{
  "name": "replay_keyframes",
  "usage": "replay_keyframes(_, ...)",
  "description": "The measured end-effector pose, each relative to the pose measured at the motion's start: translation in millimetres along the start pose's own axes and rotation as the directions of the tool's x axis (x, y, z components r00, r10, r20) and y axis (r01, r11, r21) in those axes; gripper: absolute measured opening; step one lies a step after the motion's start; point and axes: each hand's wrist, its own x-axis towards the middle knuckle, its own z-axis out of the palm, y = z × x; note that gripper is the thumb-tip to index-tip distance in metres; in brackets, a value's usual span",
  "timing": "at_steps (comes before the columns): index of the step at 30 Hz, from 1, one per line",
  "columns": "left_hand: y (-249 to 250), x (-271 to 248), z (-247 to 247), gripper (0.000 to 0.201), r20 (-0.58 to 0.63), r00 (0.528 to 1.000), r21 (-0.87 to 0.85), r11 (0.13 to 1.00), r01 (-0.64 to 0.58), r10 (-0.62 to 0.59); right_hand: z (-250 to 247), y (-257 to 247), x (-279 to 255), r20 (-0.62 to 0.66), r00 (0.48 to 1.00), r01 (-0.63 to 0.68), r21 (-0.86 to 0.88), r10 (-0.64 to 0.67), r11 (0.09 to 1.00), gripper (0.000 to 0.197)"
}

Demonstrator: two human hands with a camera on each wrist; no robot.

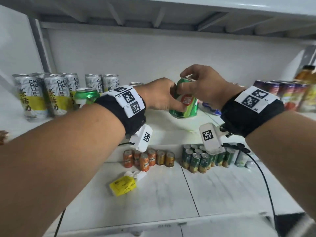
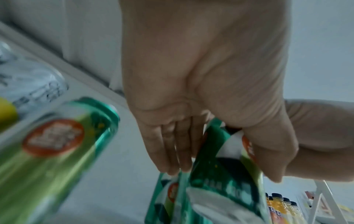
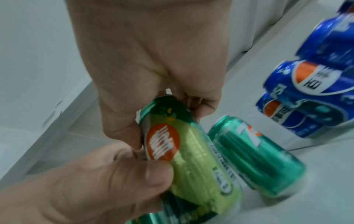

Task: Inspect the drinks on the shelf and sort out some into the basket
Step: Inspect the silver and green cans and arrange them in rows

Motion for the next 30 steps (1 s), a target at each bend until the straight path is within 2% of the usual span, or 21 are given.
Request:
replay_keyframes(3,4,4,26,0.043,0.017,0.999,-0.161,0.986,-0.037,0.040,-9,15,-16,-0.029,1.000,0.009,0.044,-0.008,0.999,0.044)
replay_keyframes(6,9,10,46,0.035,-0.015,0.999,-0.214,0.976,-0.045,0.043,-18,39,-19,-0.024,1.000,-0.010,0.117,0.013,0.993,0.049)
replay_keyframes(10,15,23,73,0.032,-0.067,0.998,-0.283,0.959,-0.010,-0.010,-31,79,-7,0.000,0.997,-0.079,0.216,0.081,0.973,0.058)
replay_keyframes(13,17,30,88,0.031,-0.109,0.991,-0.404,0.914,0.024,-0.074,-36,104,4,0.041,0.989,-0.146,0.299,0.140,0.943,0.068)
replay_keyframes(18,16,35,114,0.044,-0.193,0.968,-0.551,0.834,0.028,-0.160,-31,133,13,0.159,0.982,-0.173,0.510,0.106,0.842,0.052)
replay_keyframes(22,9,32,125,0.043,-0.264,0.948,-0.590,0.808,-0.013,-0.178,-25,144,10,0.247,0.965,-0.221,0.562,0.093,0.797,0.052)
replay_keyframes(26,5,27,125,0.039,-0.227,0.960,-0.650,0.760,-0.024,-0.164,-26,147,6,0.251,0.966,-0.188,0.541,0.056,0.820,0.052)
replay_keyframes(30,6,26,126,0.039,-0.186,0.974,-0.666,0.745,-0.028,-0.130,-32,148,1,0.275,0.959,-0.214,0.562,0.063,0.799,0.049)
